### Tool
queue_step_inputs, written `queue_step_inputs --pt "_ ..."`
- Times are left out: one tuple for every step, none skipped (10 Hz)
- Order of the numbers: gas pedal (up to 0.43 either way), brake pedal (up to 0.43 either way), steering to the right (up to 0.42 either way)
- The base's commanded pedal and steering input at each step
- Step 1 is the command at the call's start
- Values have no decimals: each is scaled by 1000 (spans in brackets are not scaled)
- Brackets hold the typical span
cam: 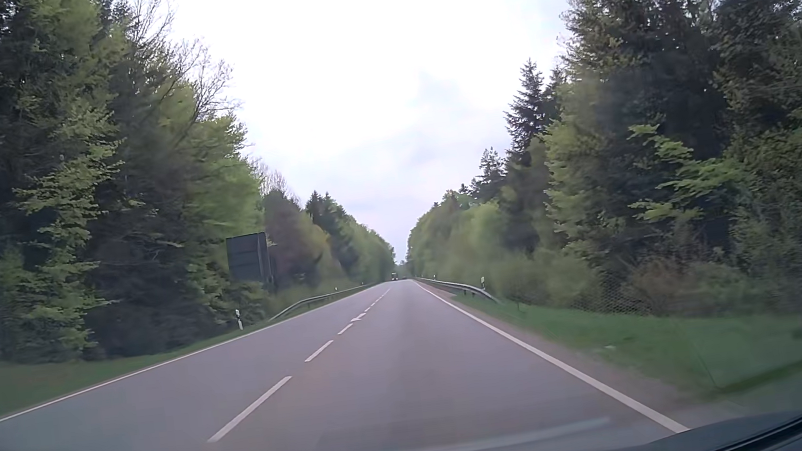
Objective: Follow the waypoints while adhering to traffic rules and regulations
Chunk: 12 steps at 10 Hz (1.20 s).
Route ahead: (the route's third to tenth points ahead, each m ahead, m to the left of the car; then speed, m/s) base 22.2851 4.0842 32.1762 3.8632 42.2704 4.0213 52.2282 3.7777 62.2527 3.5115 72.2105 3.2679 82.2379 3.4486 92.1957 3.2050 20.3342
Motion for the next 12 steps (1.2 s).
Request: queue_step_inputs --pt "287 0 0" --pt "287 0 0" --pt "287 0 0" --pt "287 0 0" --pt "287 0 0" --pt "287 0 0" --pt "287 0 0" --pt "287 0 0" --pt "287 0 0" --pt "287 0 0" --pt "287 0 0" --pt "287 0 0"
